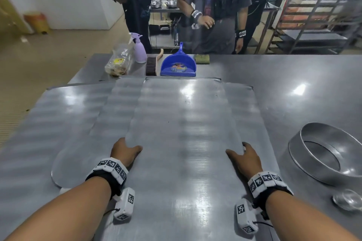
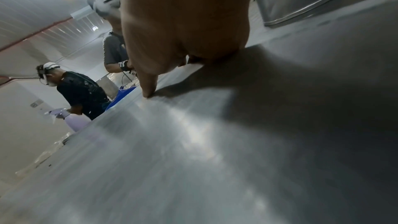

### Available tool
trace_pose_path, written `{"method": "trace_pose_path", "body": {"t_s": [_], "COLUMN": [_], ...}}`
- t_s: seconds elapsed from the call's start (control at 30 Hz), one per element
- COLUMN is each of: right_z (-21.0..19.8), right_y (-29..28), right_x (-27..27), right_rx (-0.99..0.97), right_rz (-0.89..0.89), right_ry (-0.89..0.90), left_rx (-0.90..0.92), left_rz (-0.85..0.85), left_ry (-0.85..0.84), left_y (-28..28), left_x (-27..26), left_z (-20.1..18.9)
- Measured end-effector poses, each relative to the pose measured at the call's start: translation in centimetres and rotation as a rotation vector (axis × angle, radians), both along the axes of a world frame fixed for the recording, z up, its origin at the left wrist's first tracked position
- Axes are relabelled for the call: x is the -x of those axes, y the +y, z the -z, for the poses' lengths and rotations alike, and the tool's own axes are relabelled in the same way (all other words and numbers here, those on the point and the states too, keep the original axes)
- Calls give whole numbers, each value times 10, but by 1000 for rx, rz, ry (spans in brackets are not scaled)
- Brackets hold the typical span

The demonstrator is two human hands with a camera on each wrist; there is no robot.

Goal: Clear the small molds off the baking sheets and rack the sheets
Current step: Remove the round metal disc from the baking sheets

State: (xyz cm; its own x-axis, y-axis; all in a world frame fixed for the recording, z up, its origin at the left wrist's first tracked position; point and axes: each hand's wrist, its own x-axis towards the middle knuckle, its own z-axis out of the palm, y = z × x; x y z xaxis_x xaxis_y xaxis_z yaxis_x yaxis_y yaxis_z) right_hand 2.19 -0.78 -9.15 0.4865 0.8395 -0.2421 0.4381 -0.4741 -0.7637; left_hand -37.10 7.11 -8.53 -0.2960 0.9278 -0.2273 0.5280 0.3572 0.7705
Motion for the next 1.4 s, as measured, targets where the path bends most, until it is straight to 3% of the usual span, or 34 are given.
{"method": "trace_pose_path", "body": {"t_s": [0.4, 0.53, 0.67, 0.77, 1.03, 1.23, 1.4], "right_z": [2, 8, -2, -23, -42, -42, -27], "right_y": [-32, -27, -10, 12, 75, 92, 98], "right_x": [-102, -114, -104, -69, 102, 245, 328], "right_rx": [-13, 146, 407, 308, 56, 16, 89], "right_rz": [73, 29, -64, -133, -559, -847, -956], "right_ry": [-26, -47, -364, -468, -316, -227, -167], "left_rx": [60, 117, 133, 114, 56, 49, 162], "left_rz": [173, 223, 220, 188, -5, -282, -413], "left_ry": [-122, -41, 52, 54, 140, 244, 241], "left_y": [11, 21, 36, 29, -1, -41, -64], "left_x": [-92, -91, -75, -70, 30, 132, 196], "left_z": [14, 26, 32, 0, -5, -4, 2]}}
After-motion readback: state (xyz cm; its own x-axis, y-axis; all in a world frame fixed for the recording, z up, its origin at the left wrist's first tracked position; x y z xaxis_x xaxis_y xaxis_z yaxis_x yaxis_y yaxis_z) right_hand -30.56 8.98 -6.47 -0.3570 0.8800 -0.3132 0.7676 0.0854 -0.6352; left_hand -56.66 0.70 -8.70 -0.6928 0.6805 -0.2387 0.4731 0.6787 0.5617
